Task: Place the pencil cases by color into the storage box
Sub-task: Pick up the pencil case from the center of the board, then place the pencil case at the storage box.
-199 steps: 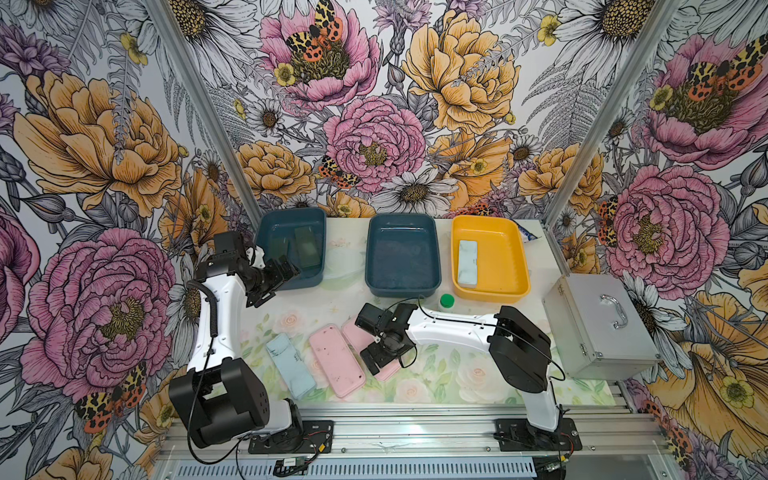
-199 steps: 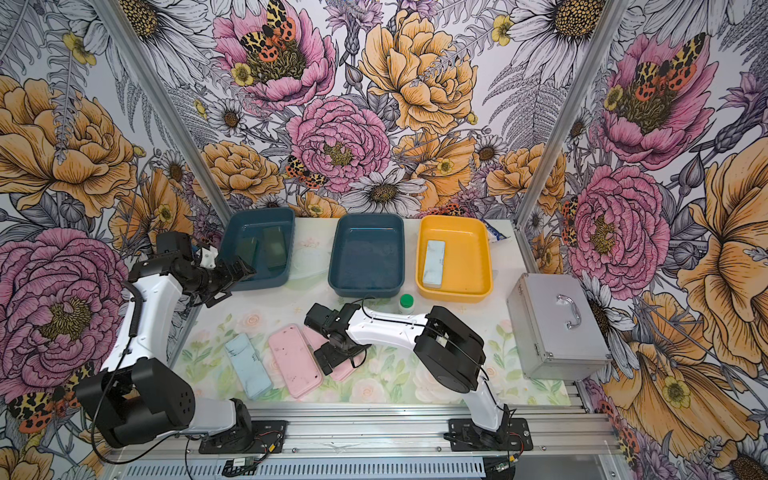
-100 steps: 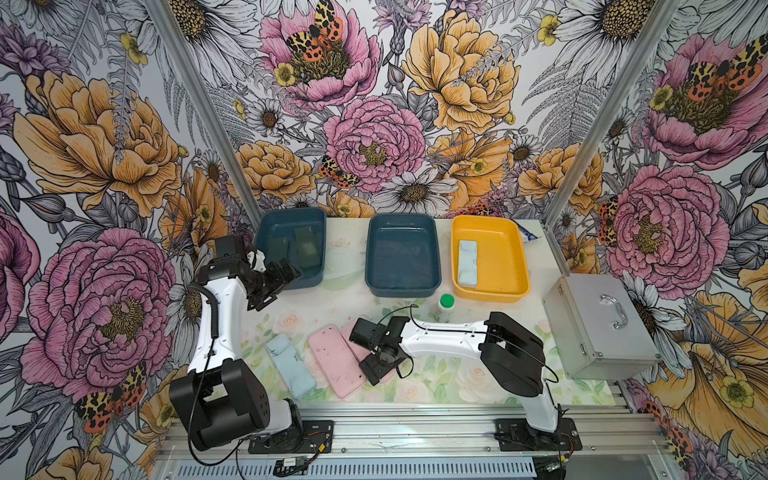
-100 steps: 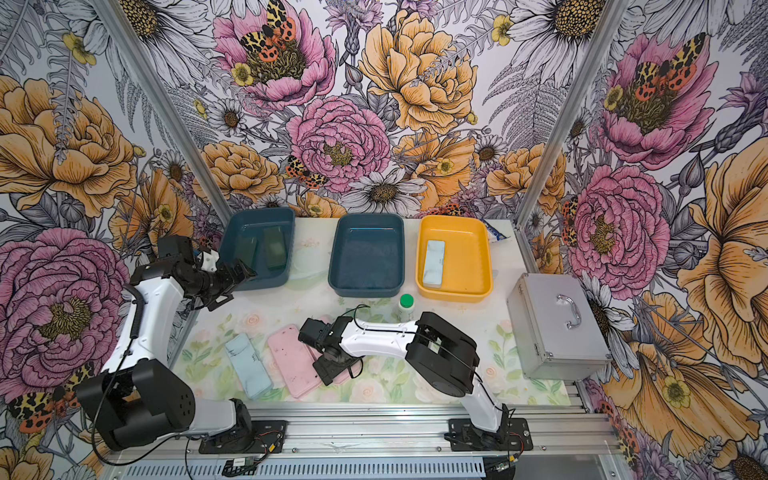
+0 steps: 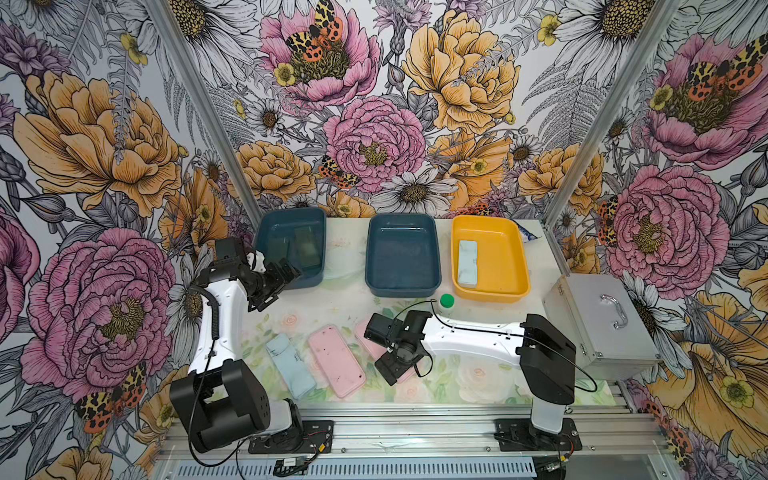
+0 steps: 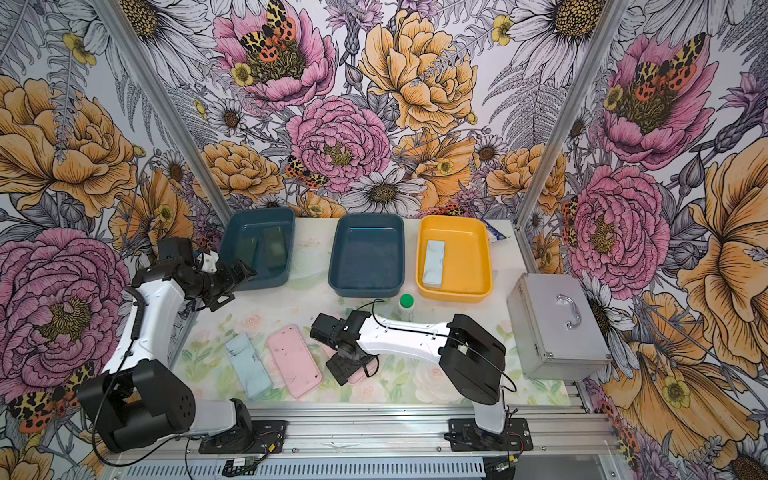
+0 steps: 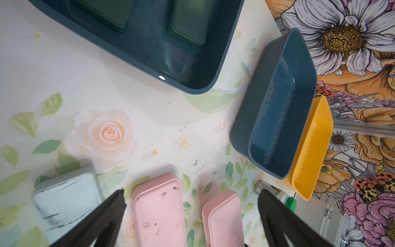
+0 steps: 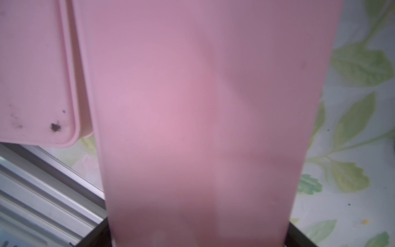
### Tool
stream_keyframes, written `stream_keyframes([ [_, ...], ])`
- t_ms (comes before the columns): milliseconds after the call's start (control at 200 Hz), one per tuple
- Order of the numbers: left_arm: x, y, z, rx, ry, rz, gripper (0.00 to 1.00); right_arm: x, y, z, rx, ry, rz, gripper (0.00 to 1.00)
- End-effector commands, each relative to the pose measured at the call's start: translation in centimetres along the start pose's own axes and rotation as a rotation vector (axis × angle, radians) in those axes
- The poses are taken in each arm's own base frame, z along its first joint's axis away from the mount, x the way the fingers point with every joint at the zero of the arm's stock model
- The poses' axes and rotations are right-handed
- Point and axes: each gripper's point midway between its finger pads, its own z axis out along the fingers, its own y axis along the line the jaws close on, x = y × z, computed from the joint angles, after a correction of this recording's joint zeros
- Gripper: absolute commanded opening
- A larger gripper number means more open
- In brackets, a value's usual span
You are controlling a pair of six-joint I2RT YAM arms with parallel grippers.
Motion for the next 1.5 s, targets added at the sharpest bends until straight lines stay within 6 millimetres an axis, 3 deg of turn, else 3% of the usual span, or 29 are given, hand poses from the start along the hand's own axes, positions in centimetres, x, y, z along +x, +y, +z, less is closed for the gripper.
stream_keyframes([
  [0,-0.5,-0.7,-0.6,0.053,-0.053,-0.013,0.99,-1.7,-0.9,-5.6,-0.037,-0.070,-0.001,0.64],
  [160,0.1,-1.7,0.0,0.068,-0.066,-0.002,0.99,-4.1,-2.1,-8.4,-0.057,-0.069,0.006,0.64],
  [350,3.5,-6.4,1.4,0.081,-0.065,0.175,0.99,-9.7,-5.1,-9.1,-0.093,-0.116,0.092,0.64],
  [495,6.0,-9.6,2.3,0.115,-0.069,0.259,0.99,-14.0,-7.7,-8.2,-0.140,-0.151,0.196,0.64],
  [510,6.3,-9.8,2.3,0.114,-0.068,0.268,0.99,-14.6,-8.9,-8.1,-0.139,-0.158,0.224,0.64],
  [615,7.2,-10.4,3.1,0.102,-0.066,0.295,0.99,-17.1,-11.6,-7.5,-0.145,-0.190,0.304,0.64],
  [760,7.0,-10.3,3.6,0.081,-0.072,0.310,0.99,-19.4,-14.8,-6.2,-0.140,-0.217,0.413,0.64],
  [886,6.5,-10.0,4.2,0.049,-0.081,0.314,0.99,-20.3,-17.0,-4.7,-0.122,-0.219,0.503,0.64],
  [1166,5.6,-10.9,6.8,0.028,-0.024,0.332,0.99,-20.4,-21.6,-1.6,-0.002,-0.210,0.650,0.66],
  [1496,4.5,-12.2,8.6,0.033,0.010,0.355,0.99,-19.2,-26.1,2.5,0.117,-0.169,0.780,0.69],
])
